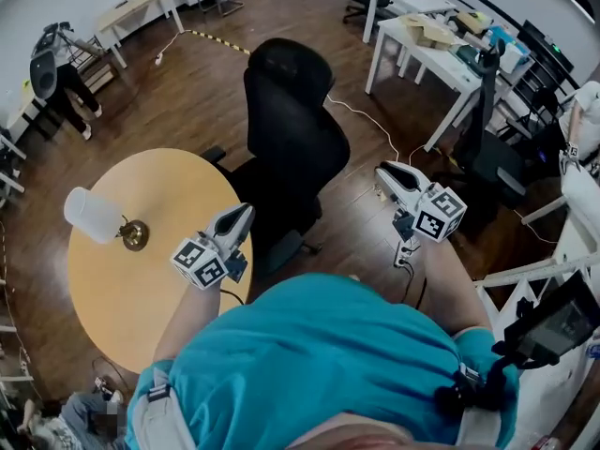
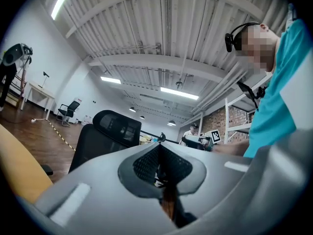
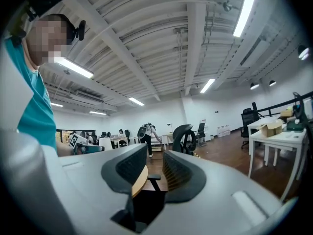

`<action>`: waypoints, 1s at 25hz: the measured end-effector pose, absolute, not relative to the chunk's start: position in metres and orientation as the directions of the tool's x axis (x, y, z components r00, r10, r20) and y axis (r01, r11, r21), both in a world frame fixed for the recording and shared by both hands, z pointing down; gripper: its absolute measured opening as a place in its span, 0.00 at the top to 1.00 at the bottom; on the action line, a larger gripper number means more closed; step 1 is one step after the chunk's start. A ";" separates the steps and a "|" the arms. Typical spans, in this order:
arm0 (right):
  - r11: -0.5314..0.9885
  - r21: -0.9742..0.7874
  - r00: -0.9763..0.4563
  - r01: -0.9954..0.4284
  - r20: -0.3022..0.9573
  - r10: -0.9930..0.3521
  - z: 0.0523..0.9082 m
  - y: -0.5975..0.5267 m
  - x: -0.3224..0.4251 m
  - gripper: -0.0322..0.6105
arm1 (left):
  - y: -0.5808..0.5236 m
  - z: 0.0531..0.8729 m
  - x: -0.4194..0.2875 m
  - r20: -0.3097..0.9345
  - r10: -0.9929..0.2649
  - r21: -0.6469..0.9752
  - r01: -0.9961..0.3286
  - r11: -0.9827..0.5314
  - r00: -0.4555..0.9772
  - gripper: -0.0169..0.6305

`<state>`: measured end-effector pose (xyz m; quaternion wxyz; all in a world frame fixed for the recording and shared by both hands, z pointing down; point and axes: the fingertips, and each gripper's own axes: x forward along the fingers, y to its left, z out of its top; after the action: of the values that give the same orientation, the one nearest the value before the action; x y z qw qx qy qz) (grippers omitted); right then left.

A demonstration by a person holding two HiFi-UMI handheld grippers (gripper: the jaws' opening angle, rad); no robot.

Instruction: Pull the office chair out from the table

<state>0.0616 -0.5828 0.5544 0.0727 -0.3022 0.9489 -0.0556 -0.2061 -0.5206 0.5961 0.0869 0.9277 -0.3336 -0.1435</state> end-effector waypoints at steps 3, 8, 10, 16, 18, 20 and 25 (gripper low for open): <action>0.852 -0.141 -0.845 -0.504 -0.125 -0.520 0.561 -0.622 0.061 0.76 | -0.556 0.604 -0.201 -0.191 -0.702 0.241 -0.660 -0.711 0.686 0.94; 0.912 -0.150 -0.910 -0.381 -0.113 -0.399 0.562 -0.681 0.066 0.73 | -0.609 0.597 -0.188 -0.157 -0.810 0.198 -0.785 -0.587 0.565 0.95; 0.928 -0.146 -0.928 -0.342 -0.100 -0.358 0.563 -0.702 0.067 0.71 | -0.632 0.590 -0.188 -0.147 -0.850 0.211 -0.823 -0.527 0.506 0.95; 0.947 -0.156 -0.954 -0.281 -0.064 -0.294 0.574 -0.748 0.046 0.60 | -0.707 0.567 -0.189 -0.082 -0.895 0.154 -0.882 -0.445 0.438 0.83; 0.948 -0.160 -0.956 -0.276 -0.051 -0.287 0.580 -0.759 0.034 0.56 | -0.734 0.565 -0.189 -0.051 -0.892 0.122 -0.884 -0.451 0.448 0.76; 0.943 -0.162 -0.954 -0.290 -0.032 -0.298 0.583 -0.772 0.020 0.54 | -0.764 0.558 -0.193 -0.035 -0.886 0.106 -0.880 -0.464 0.463 0.70; 0.896 -0.186 -0.915 -0.403 0.048 -0.402 0.582 -0.811 -0.020 0.54 | -0.838 0.543 -0.218 0.008 -0.848 0.083 -0.845 -0.528 0.530 0.67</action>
<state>-0.0201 -0.8108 0.5816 -0.0042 -0.2066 0.9736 -0.0965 -0.2183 -0.8381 0.5428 0.0381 0.8739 -0.4844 -0.0167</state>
